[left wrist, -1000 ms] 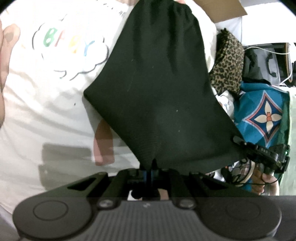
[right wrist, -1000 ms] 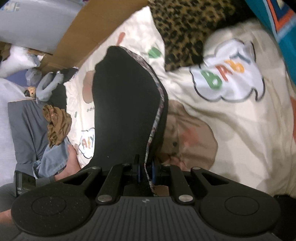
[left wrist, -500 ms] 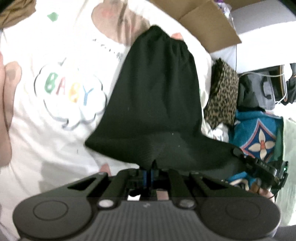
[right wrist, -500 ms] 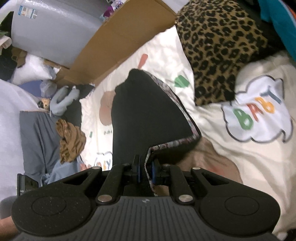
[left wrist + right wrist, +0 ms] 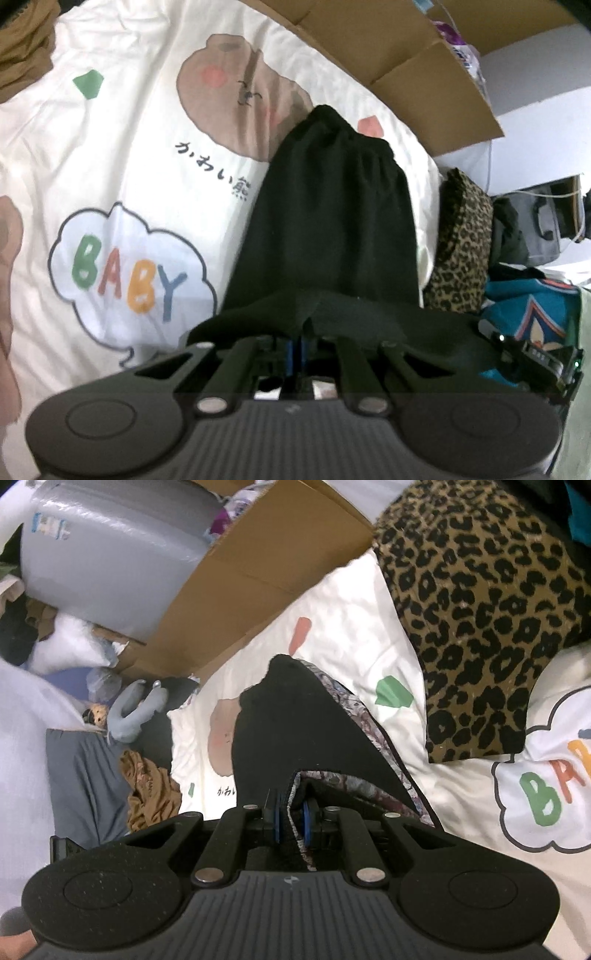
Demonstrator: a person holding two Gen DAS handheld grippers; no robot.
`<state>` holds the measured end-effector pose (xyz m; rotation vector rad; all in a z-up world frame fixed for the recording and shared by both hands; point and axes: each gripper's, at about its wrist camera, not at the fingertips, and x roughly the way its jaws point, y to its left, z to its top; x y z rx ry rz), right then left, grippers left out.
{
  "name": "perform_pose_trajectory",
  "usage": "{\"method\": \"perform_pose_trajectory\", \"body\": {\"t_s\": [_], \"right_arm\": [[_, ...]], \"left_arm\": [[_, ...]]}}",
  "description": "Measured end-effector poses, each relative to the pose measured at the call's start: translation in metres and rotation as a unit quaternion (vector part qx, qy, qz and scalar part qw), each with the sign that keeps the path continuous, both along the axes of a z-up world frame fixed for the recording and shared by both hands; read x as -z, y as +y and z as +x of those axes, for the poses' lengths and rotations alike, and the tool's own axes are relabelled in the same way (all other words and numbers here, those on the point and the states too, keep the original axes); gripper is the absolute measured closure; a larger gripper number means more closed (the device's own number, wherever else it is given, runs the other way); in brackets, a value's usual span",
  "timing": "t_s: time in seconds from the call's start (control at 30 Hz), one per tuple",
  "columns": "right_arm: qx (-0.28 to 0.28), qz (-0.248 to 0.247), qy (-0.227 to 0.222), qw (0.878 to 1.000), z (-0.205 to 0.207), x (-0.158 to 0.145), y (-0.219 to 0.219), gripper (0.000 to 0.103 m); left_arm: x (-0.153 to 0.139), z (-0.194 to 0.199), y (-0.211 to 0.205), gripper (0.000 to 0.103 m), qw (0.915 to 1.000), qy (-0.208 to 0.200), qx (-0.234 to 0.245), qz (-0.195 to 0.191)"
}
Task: Fold clothes
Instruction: 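Lower the shorts with both grippers, folding the held end over the rest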
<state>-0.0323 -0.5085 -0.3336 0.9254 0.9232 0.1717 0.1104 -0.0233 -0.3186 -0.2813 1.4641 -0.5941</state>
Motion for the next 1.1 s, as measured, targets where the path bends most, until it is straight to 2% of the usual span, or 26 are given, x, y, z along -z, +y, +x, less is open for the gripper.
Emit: {"method": "perform_pose_trajectory", "body": {"t_s": [0.17, 0.33, 0.43, 0.57, 0.63, 0.83, 1.1], "right_arm": [[0.016, 0.006, 0.014, 1.000, 0.021, 0.021, -0.002, 0.092], [0.017, 0.008, 0.025, 1.000, 0.042, 0.037, -0.005, 0.092], [0.019, 0.007, 0.030, 0.999, 0.050, 0.045, -0.006, 0.092], [0.022, 0.007, 0.038, 0.999, 0.060, 0.054, -0.007, 0.092], [0.021, 0.004, 0.042, 0.999, 0.066, 0.058, -0.008, 0.092], [0.019, -0.005, 0.046, 0.999, 0.082, 0.058, -0.008, 0.092], [0.018, -0.015, 0.032, 0.999, 0.088, 0.047, -0.006, 0.092]], "left_arm": [[0.024, 0.020, -0.014, 0.099, 0.9999, 0.001, 0.004, 0.009], [0.040, 0.043, -0.027, 0.099, 0.9998, 0.002, 0.004, 0.020], [0.044, 0.054, -0.033, 0.099, 0.9995, 0.003, 0.020, 0.025], [0.048, 0.078, -0.045, 0.099, 0.9976, 0.012, 0.056, 0.039], [0.049, 0.087, -0.055, 0.099, 0.9940, 0.010, 0.092, 0.059], [0.055, 0.099, -0.069, 0.099, 0.9831, 0.033, 0.162, 0.079], [0.041, 0.101, -0.051, 0.099, 0.9801, 0.029, 0.193, 0.033]]}}
